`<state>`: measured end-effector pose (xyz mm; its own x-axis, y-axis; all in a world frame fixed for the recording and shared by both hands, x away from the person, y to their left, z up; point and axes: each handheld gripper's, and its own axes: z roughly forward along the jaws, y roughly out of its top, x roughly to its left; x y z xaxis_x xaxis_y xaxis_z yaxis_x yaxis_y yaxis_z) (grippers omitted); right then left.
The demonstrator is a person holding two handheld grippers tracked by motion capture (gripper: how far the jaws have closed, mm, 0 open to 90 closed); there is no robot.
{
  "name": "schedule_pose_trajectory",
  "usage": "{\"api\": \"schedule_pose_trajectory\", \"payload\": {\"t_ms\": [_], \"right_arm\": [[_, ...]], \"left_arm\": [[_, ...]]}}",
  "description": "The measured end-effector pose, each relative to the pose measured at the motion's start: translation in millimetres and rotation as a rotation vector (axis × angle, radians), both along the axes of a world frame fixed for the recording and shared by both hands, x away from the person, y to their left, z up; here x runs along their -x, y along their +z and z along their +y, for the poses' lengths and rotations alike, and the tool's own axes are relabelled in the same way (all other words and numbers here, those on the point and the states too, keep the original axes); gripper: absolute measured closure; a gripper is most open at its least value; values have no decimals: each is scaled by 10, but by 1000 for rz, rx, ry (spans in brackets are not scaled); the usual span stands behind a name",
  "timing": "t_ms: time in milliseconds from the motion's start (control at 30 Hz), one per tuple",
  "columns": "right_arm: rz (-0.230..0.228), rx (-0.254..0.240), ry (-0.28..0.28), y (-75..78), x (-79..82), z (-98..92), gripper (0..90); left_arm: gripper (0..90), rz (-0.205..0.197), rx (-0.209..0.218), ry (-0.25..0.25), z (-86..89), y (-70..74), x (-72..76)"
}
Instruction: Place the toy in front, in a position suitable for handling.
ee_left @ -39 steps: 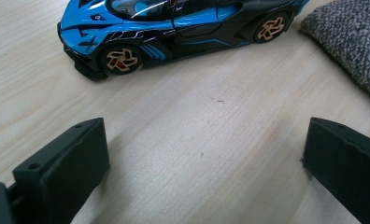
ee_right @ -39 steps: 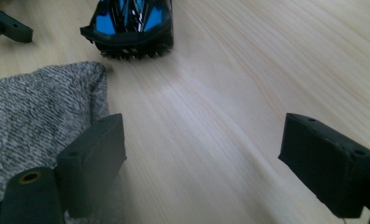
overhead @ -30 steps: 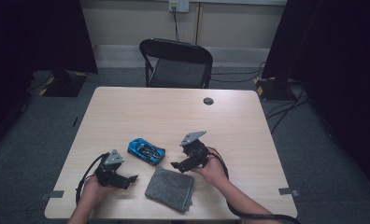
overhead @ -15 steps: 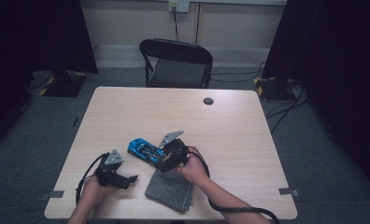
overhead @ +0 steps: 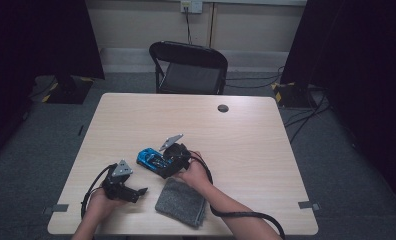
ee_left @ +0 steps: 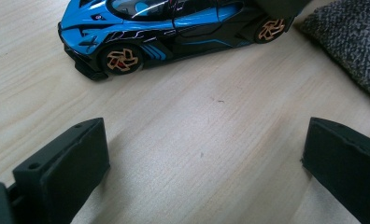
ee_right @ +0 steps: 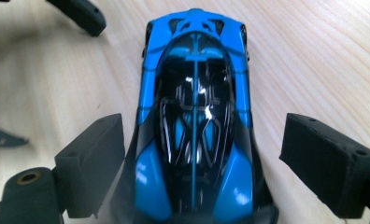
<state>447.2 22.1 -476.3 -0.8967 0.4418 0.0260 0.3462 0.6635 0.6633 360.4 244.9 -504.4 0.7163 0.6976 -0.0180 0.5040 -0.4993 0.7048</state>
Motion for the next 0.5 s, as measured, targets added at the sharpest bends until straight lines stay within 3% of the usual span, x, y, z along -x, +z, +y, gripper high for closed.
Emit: {"api": "schedule_pose_trajectory", "payload": {"t_ms": [300, 500], "right_arm": [[23, 8, -10, -67, -101, 146, 129], [18, 44, -10, -105, -109, 258, 130]], "left_arm": [[0, 0, 0, 0, 0, 0, 0], [0, 0, 1, 0, 0, 0, 0]]}}
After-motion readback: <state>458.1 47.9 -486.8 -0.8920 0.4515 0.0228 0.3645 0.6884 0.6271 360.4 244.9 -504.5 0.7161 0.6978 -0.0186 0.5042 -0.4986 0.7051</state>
